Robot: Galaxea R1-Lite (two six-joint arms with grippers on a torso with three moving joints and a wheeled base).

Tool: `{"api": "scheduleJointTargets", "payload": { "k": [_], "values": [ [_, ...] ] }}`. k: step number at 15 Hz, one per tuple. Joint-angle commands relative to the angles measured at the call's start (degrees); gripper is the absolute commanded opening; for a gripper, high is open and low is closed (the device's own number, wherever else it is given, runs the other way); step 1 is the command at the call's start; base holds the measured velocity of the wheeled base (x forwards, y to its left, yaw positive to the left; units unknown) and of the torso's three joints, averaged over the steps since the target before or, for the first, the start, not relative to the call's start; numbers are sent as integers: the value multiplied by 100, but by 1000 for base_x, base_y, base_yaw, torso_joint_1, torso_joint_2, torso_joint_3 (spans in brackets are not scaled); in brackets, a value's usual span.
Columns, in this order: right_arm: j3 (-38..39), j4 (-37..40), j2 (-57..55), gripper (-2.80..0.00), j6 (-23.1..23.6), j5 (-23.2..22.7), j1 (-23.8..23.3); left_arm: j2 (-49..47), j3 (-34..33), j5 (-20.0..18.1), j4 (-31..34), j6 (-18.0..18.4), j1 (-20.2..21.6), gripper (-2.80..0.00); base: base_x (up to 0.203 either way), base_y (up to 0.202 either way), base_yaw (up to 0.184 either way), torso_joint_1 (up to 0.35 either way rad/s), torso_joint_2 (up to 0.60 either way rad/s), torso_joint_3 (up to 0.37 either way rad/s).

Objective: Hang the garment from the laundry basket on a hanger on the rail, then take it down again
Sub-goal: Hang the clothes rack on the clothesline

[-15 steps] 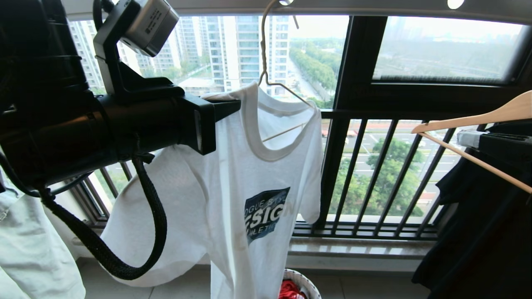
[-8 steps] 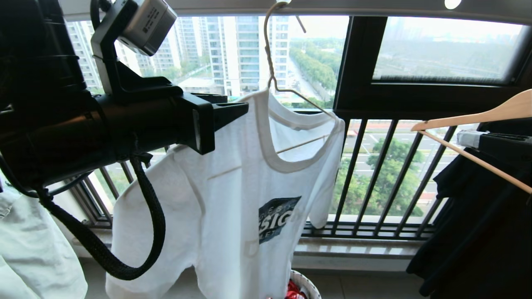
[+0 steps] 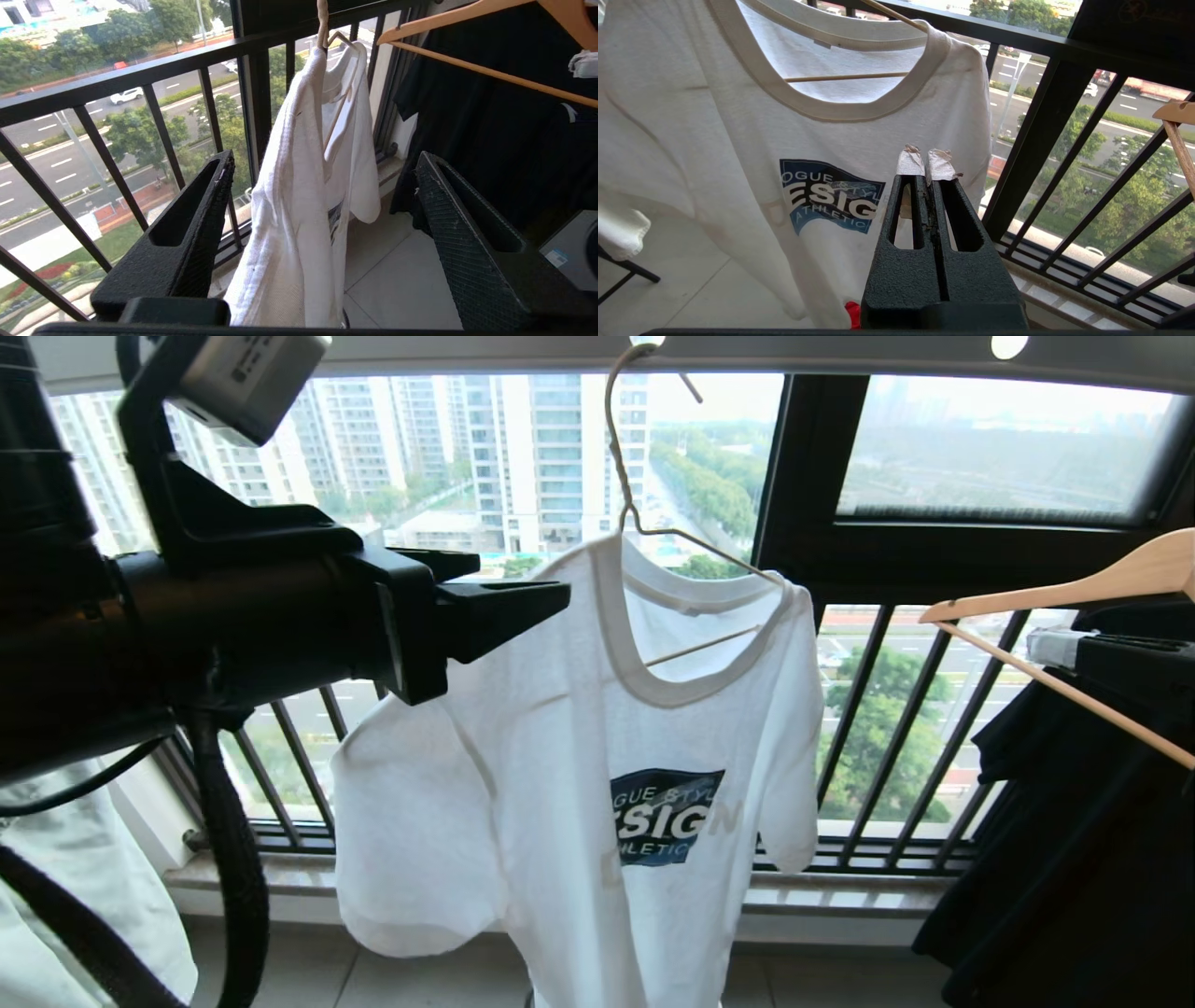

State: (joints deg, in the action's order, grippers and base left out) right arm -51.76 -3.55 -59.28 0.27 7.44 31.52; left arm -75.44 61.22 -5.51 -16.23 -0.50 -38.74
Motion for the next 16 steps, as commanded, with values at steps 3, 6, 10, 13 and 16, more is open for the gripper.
{"api": "scheduleJointTargets", "payload": {
  "k": [3, 6, 10, 13, 16],
  "values": [
    [-36, -5, -22, -280, -9, -5, 3, 686, -26, 89, 479, -494, -94, -252, 0, 0, 0, 0, 0, 0],
    [-36, -5, -48, -280, -9, -5, 3, 1084, -113, 171, 968, -706, -91, -280, 0, 0, 0, 0, 0, 0],
    [-115, -102, -48, -280, -123, -120, 12, 1763, -575, 213, 1082, -937, -90, -280, 0, 0, 0, 0, 0, 0],
    [-102, -93, -57, -280, -147, -164, 15, 2197, -608, 177, 2066, -1061, -90, -280, 0, 0, 0, 0, 0, 0],
    [-81, -93, -148, -280, -156, -164, 12, 2018, -472, 162, 2804, -1067, -90, -280, 0, 0, 0, 0, 0, 0]
  ]
}}
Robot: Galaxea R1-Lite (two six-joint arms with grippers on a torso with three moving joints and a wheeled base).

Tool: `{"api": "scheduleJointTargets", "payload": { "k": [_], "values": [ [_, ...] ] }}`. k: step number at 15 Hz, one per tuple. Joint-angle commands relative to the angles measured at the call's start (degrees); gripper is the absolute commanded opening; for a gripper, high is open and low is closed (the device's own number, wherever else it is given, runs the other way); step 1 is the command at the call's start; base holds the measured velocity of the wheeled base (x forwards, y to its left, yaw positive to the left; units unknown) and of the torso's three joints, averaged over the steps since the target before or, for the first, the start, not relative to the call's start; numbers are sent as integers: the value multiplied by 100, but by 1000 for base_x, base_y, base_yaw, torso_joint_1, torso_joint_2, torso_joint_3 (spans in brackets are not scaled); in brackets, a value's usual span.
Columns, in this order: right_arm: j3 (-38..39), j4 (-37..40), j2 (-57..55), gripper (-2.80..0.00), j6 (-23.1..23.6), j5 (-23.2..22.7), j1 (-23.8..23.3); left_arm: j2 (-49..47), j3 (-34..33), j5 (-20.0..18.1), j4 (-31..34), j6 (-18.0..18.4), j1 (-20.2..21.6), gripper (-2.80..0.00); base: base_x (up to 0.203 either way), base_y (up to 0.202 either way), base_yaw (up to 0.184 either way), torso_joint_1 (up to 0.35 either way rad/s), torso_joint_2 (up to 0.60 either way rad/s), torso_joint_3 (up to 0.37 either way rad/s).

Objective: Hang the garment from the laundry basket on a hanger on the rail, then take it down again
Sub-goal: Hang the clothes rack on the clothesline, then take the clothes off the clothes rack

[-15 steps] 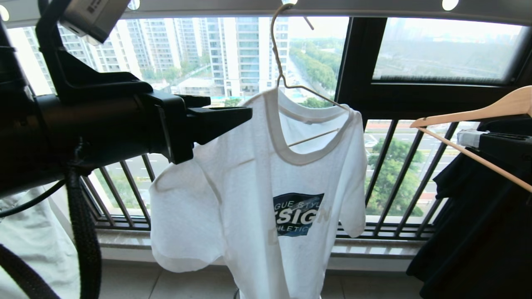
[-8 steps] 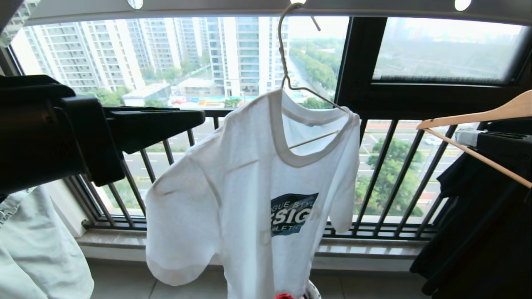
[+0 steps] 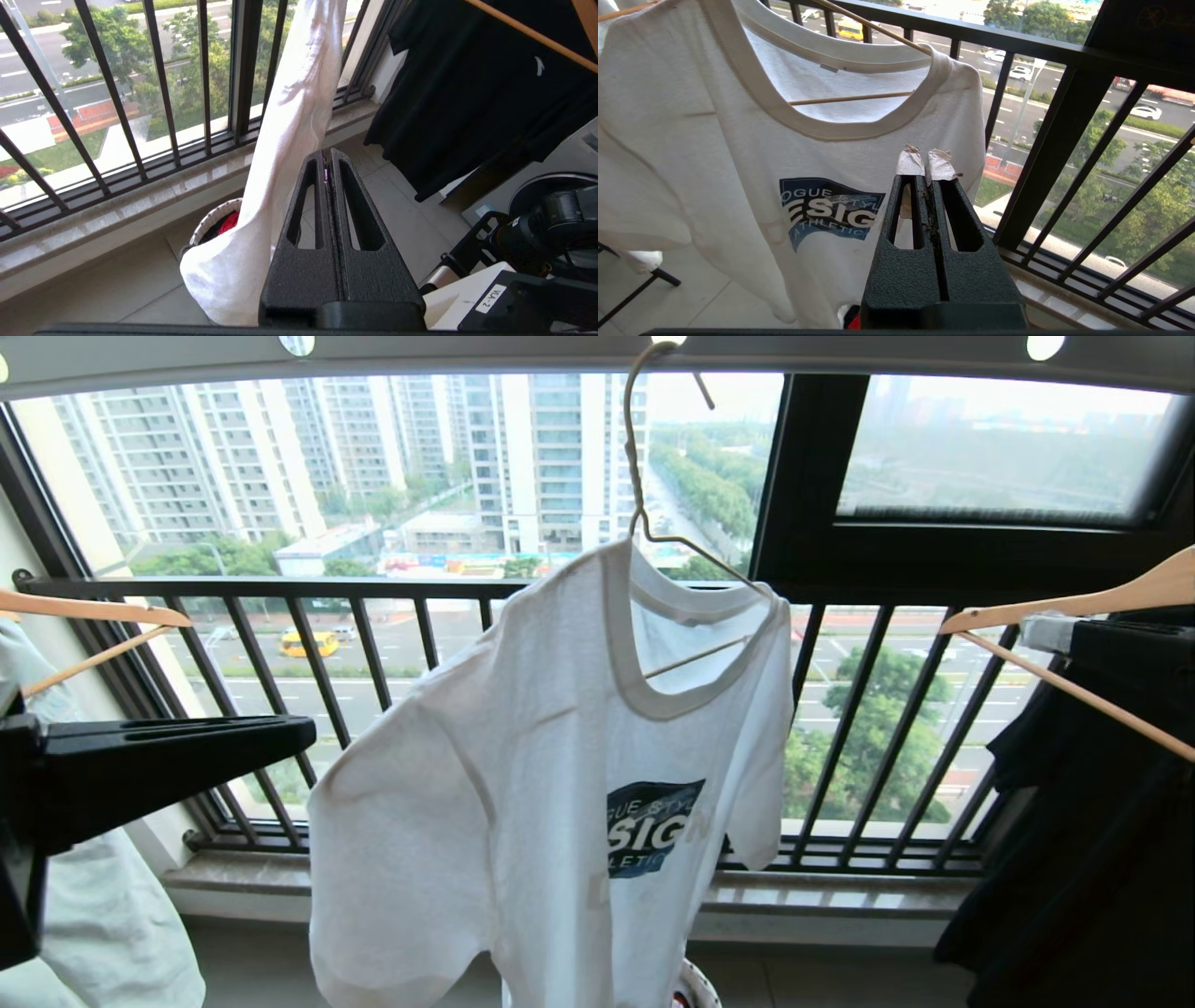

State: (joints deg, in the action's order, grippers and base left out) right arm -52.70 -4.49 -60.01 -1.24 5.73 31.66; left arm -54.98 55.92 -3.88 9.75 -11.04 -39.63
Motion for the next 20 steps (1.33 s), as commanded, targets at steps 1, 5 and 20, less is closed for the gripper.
{"api": "scheduleJointTargets", "payload": {
  "k": [1, 5, 20],
  "values": [
    [21, 0, -128, -280, -8, 7, -2, -120, 91, 1, 339, -12, -1, -280, 0, 0, 0, 0, 0, 0],
    [33, -8, -352, -280, -34, 0, -2, -585, 877, 4, 1418, -298, -1, -280, 0, 0, 0, 0, 0, 0],
    [41, -8, -345, -280, -35, 7, -2, -1033, -290, 203, 927, 594, -151, 0, 0, 0, 0, 0, 0, 0]
  ]
}}
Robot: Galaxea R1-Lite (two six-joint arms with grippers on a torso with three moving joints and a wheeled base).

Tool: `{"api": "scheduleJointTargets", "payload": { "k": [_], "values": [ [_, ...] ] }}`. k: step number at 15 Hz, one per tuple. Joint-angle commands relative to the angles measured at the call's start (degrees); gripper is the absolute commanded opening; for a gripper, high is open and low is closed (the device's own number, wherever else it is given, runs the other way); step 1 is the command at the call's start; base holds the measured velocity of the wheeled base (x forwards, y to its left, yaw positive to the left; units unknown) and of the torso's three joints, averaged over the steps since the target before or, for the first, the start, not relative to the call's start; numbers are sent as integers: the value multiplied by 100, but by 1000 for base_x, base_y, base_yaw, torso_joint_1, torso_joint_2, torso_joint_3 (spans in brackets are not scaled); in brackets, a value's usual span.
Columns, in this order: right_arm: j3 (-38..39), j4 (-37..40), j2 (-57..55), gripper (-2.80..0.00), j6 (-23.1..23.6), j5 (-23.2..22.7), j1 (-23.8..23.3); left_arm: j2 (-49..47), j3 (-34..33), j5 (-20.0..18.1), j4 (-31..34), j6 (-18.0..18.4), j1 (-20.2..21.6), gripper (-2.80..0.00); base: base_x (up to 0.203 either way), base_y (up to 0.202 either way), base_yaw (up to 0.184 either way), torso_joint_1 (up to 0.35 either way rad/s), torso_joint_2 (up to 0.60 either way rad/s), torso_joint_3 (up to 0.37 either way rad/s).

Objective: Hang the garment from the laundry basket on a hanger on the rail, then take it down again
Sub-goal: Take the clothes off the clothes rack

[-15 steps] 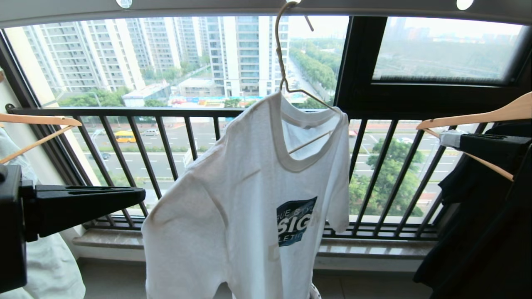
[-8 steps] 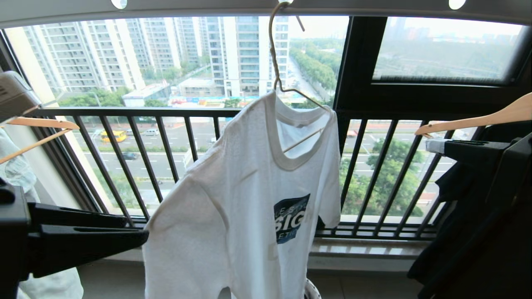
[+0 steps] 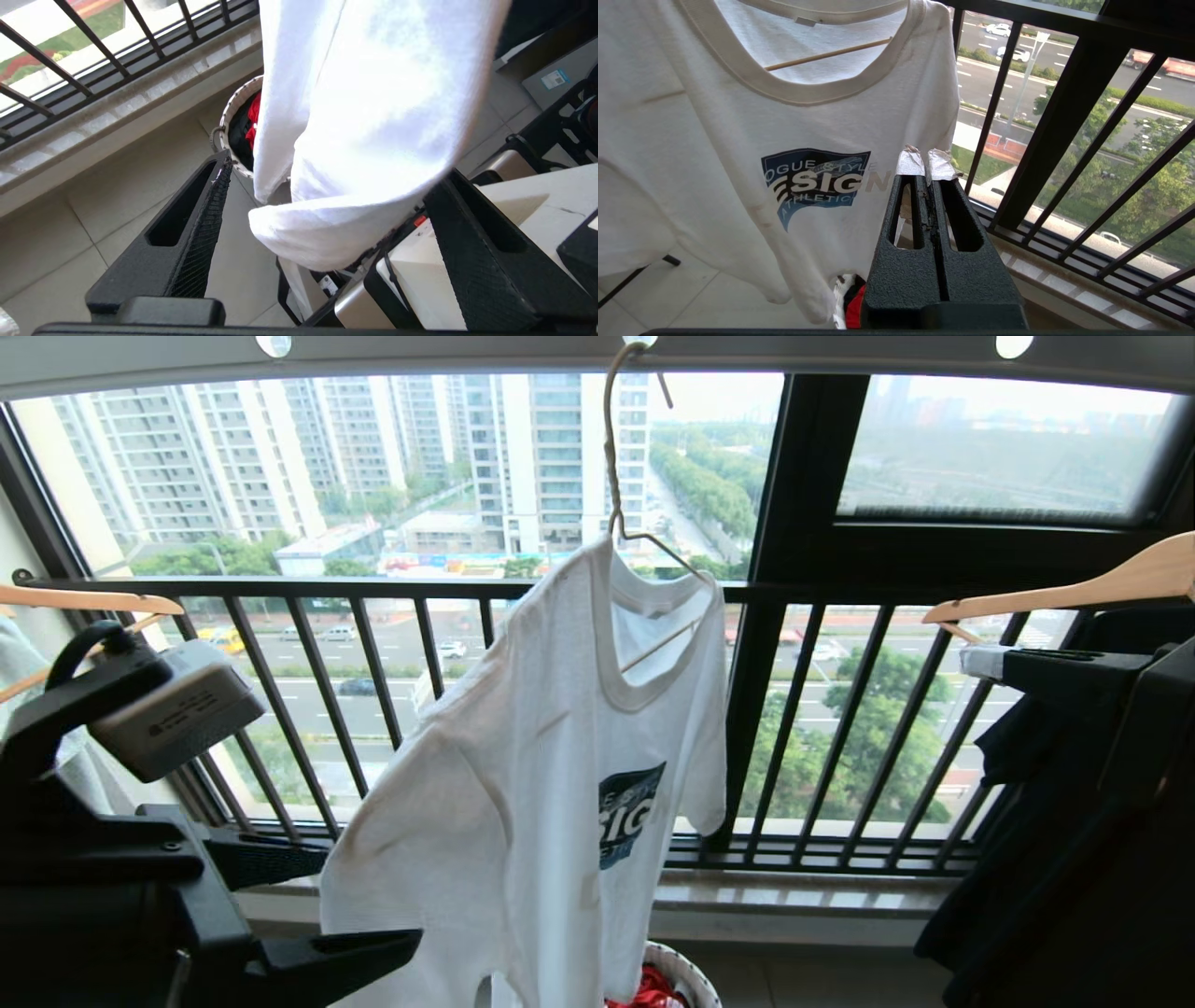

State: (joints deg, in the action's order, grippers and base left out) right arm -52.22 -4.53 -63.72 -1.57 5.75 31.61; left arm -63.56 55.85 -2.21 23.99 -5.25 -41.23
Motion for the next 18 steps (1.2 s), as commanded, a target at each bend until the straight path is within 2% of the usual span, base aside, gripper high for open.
{"api": "scheduleJointTargets", "payload": {
  "k": [1, 2, 5, 12, 16, 18],
  "values": [
    [-7, -4, 26, -280, -1, 5, -5, -193, -371, 41, -575, 15, 5, 0, 0, 0, 0, 0, 0, 0],
    [-7, -4, 44, -280, -1, 5, 3, -217, -451, 31, -834, 0, 2, -280, 0, 0, 0, 0, 0, 0],
    [-7, -4, 62, -280, 0, 5, -5, -155, -864, 19, -1747, 9, 1, -280, 0, 0, 0, 0, 0, 0],
    [-33, -12, 70, -280, -1, 5, 3, 364, -963, 17, -1773, -134, -8, -280, 0, 0, 0, 0, 0, 0],
    [-38, -12, 102, -280, -1, 5, 3, 749, -1439, 39, -1670, -134, -8, -280, 0, 0, 0, 0, 0, 0],
    [-42, -12, 123, -280, -1, 5, 3, 906, -1722, 37, -1340, -141, -8, -280, 0, 0, 0, 0, 0, 0]
  ]
}}
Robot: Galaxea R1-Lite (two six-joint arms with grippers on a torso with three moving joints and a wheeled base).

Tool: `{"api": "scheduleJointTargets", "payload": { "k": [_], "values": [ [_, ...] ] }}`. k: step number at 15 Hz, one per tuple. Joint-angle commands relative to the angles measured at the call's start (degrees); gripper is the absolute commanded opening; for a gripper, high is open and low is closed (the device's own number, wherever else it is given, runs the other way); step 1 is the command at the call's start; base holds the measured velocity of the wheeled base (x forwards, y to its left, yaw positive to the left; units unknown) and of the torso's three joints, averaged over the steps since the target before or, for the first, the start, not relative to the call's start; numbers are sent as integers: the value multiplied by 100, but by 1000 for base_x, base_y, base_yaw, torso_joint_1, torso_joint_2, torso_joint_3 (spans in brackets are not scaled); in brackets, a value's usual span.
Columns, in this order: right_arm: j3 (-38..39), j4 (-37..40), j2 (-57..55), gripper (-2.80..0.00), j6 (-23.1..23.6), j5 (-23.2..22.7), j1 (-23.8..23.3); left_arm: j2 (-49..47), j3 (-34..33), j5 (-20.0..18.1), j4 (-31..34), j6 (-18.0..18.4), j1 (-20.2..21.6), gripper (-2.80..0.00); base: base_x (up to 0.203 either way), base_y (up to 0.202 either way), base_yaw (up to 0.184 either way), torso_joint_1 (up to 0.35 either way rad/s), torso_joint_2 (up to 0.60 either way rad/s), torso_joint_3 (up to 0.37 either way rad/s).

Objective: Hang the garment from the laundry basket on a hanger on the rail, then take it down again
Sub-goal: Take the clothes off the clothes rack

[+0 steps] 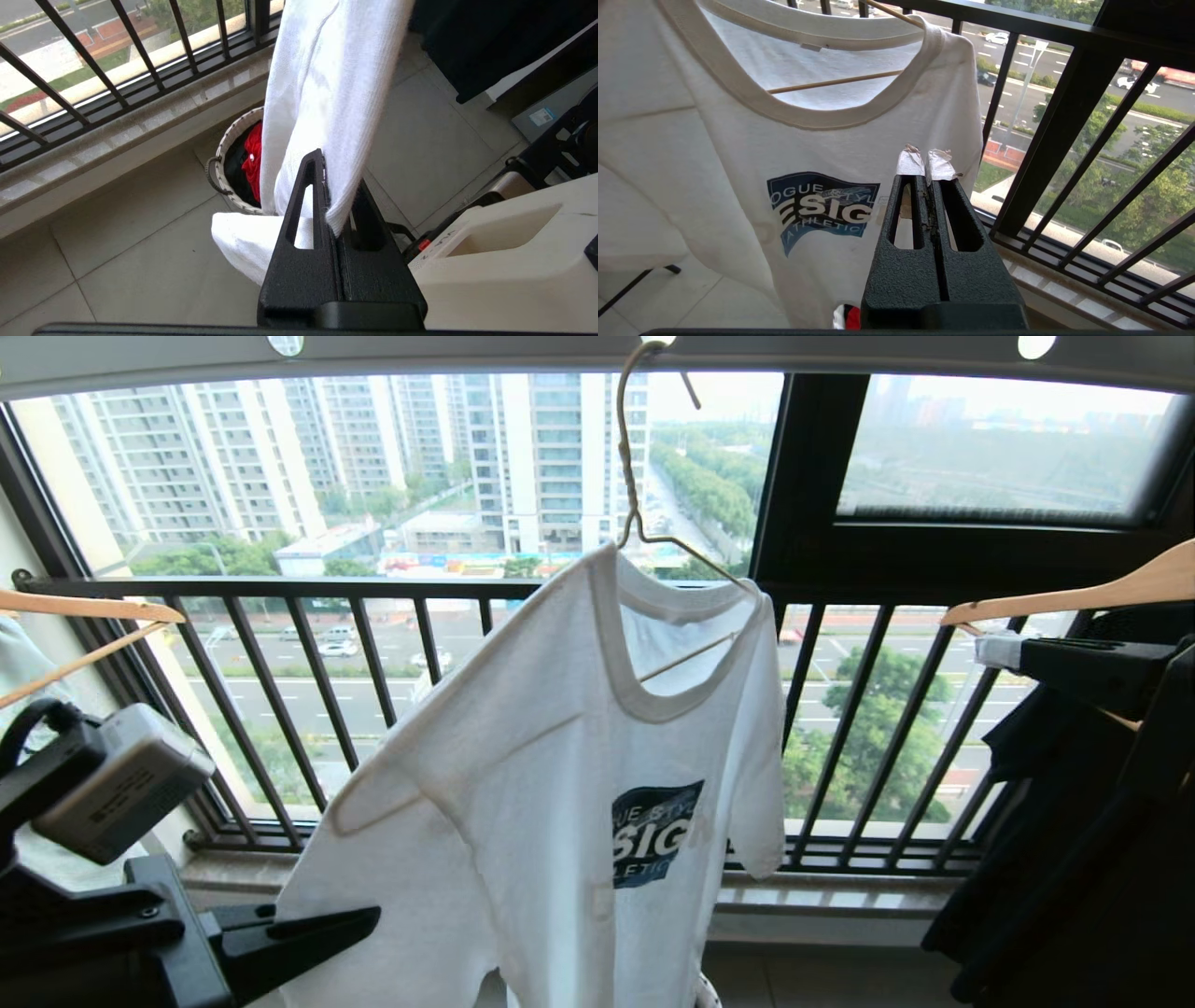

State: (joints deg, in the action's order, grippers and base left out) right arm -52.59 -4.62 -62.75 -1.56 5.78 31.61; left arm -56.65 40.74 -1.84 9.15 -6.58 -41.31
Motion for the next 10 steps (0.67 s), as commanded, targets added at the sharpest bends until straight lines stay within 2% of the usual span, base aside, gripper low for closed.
{"api": "scheduleJointTargets", "payload": {
  "k": [1, 6, 10],
  "values": [
    [-6, -4, 35, -280, -2, 2, 0, 269, -363, -1, 207, -10, 1, -280, 0, 0, 0, 0, 0, 0],
    [-14, -4, 62, -280, 7, 2, 3, 470, -915, -1, 228, -32, 3, -280, 0, 0, 0, 0, 0, 0],
    [-14, -4, 88, -280, 7, 2, 3, 503, -887, 8, 211, -212, 1, -280, 0, 0, 0, 0, 0, 0]
  ]
}}
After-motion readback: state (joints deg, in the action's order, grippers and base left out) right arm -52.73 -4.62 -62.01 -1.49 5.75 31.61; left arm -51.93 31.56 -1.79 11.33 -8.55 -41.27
